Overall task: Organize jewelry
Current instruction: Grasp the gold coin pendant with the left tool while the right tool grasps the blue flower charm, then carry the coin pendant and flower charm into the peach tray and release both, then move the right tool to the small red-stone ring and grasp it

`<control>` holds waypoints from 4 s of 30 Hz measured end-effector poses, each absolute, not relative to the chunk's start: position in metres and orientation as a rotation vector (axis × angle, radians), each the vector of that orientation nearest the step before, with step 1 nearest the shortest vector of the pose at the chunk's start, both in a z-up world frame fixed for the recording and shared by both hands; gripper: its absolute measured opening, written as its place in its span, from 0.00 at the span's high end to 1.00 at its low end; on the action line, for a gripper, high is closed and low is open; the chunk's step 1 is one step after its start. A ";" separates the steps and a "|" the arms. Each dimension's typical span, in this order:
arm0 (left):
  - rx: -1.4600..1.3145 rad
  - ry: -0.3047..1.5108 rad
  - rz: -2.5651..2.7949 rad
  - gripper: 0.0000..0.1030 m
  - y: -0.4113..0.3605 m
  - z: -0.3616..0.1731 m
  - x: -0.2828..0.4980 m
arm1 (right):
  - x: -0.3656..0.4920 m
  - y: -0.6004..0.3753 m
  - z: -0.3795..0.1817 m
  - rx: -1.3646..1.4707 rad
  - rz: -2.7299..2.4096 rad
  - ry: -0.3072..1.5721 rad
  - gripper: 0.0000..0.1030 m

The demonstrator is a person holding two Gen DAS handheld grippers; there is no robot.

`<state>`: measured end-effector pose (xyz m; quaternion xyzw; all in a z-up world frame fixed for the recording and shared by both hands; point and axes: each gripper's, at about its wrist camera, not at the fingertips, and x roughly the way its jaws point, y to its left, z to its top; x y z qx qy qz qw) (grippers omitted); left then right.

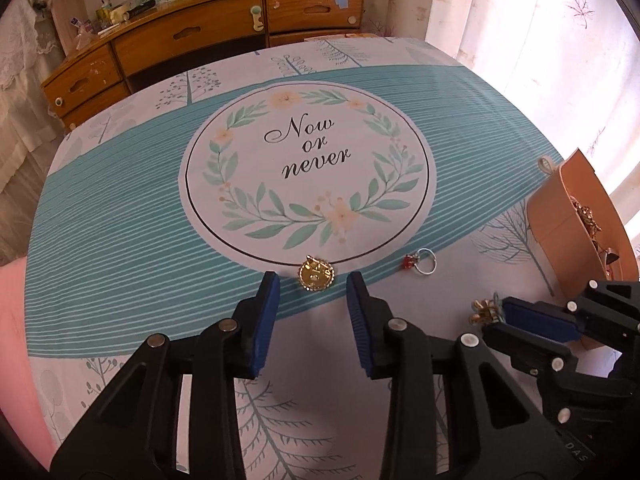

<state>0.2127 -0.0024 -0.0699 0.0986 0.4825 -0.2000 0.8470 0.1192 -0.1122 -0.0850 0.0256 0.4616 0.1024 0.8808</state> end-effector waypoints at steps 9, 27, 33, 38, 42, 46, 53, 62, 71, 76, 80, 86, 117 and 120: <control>0.232 1.031 -0.402 0.84 -0.015 -0.068 0.218 | 0.105 -0.124 -0.080 0.101 0.221 0.944 0.88; 0.206 0.955 -0.463 0.84 -0.048 -0.020 0.160 | 0.055 -0.157 -0.032 0.166 0.224 0.822 0.88; 0.177 0.909 -0.602 0.84 -0.098 0.011 0.130 | 0.026 -0.201 -0.013 0.193 0.153 0.774 0.88; 0.166 0.912 -0.702 0.84 -0.152 0.015 0.120 | 0.005 -0.251 -0.015 0.237 0.056 0.781 0.88; 0.155 0.957 -0.774 0.84 -0.194 0.007 0.117 | -0.012 -0.288 -0.024 0.267 -0.011 0.801 0.88; 0.155 1.005 -0.831 0.84 -0.231 -0.003 0.113 | -0.024 -0.313 -0.035 0.279 -0.051 0.812 0.88; 0.176 1.051 -0.863 0.84 -0.268 -0.020 0.114 | -0.029 -0.338 -0.048 0.304 -0.065 0.814 0.87; 0.156 1.119 -0.851 0.76 -0.267 -0.028 0.119 | -0.022 -0.342 -0.057 0.318 -0.069 0.829 0.87; 0.109 1.042 -0.756 0.60 -0.219 0.001 0.112 | -0.007 -0.336 -0.056 0.329 -0.084 0.838 0.87; 0.084 0.995 -0.689 0.58 -0.178 0.013 0.100 | -0.001 -0.336 -0.055 0.353 -0.096 0.828 0.84; 0.058 0.973 -0.609 0.51 -0.136 0.013 0.087 | -0.001 -0.331 -0.049 0.347 -0.097 0.806 0.78; 0.004 0.995 -0.505 0.51 -0.082 0.005 0.071 | -0.006 -0.307 -0.038 0.309 -0.057 0.795 0.78; -0.080 0.928 -0.175 0.51 0.055 0.010 0.077 | 0.080 -0.123 0.015 -0.139 0.340 0.885 0.66; -0.079 0.926 -0.138 0.51 0.062 0.014 0.096 | 0.115 -0.110 0.011 -0.188 0.409 0.959 0.66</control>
